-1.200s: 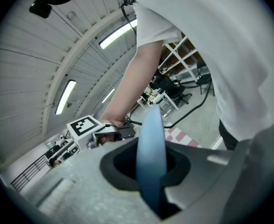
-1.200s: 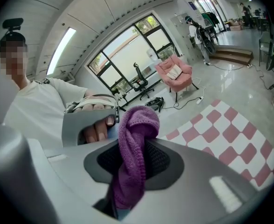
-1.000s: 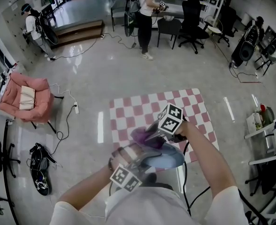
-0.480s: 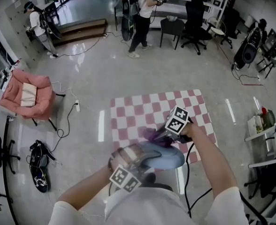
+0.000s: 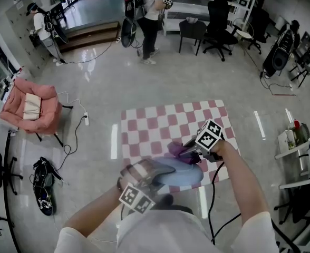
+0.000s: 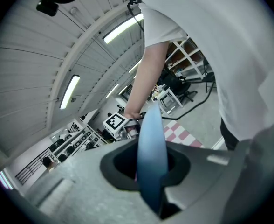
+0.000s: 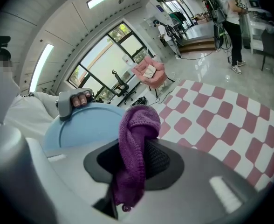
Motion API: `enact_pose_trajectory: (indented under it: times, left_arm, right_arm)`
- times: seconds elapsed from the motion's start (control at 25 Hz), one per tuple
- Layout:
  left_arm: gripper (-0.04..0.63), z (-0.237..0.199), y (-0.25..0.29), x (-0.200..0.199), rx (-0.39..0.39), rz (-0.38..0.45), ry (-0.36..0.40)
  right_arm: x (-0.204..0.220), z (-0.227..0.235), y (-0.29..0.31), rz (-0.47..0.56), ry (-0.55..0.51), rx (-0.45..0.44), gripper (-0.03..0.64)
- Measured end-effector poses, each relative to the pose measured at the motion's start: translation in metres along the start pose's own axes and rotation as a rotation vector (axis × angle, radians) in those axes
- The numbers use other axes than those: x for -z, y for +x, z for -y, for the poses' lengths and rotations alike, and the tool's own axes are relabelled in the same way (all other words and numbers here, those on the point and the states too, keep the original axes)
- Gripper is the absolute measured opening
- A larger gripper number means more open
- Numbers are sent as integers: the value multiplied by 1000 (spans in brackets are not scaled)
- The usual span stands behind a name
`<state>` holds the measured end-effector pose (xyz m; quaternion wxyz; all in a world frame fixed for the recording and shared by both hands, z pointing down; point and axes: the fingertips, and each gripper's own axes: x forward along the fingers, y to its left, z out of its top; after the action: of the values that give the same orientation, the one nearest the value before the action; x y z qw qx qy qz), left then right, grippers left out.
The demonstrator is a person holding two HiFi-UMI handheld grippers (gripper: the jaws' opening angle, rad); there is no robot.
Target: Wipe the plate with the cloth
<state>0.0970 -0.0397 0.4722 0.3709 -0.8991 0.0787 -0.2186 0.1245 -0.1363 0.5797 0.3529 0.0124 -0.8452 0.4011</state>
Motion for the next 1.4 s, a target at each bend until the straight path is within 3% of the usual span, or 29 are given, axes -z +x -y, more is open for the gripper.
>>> enact_pose_trajectory:
  times: [0.32, 0.88, 1.4]
  left_arm:
    - [39, 11, 27, -2, -13, -57, -25]
    - [37, 18, 27, 14, -76, -165, -121]
    - [37, 18, 31, 45, -166, -206, -358]
  right_arm:
    - [39, 11, -32, 31, 7, 17, 112]
    - [71, 7, -57, 87, 5, 34, 112]
    - [90, 8, -77, 176, -6, 73, 112]
